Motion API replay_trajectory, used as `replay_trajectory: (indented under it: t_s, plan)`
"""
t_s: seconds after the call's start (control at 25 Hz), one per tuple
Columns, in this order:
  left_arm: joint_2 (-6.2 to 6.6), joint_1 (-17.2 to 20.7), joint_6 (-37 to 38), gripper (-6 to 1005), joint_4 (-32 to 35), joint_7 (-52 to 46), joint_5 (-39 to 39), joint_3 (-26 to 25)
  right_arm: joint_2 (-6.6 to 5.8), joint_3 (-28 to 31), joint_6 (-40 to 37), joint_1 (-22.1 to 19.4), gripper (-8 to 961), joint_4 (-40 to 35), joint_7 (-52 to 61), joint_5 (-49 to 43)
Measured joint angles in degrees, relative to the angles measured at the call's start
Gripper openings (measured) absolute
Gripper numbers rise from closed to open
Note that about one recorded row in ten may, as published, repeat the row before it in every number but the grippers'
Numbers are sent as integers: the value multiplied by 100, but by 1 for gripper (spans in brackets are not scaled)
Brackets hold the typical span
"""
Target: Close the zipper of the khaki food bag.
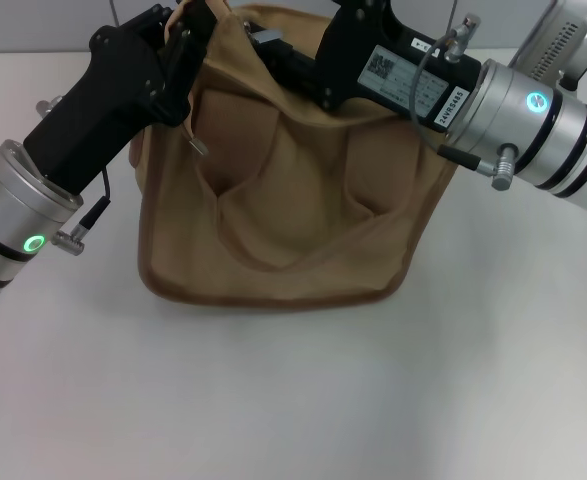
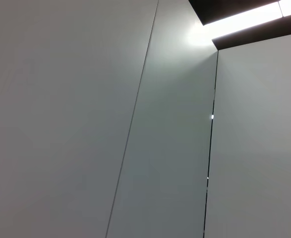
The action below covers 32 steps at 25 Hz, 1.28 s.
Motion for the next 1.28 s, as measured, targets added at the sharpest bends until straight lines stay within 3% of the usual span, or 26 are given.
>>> replay_trajectory:
  t_s: [0.48,0.96,1.2,1.28]
  plan:
    - [0,39,-22,36,-5,-5,-23,-27,0,-4,-210,-88,663,57,-2,-1]
    - [1,31,-88,35,-33,-6,-37,-27,0,-17,-174,-101,467,-120,-23,-287]
    - [0,33,-90,35,-48,-6,-38,-27,0,-22,-215,-112,225,-219,-205,-341]
    - [0,38,-92,35,-50,-6,-37,-27,0,-22,-216,-117,188,-220,-221,-341]
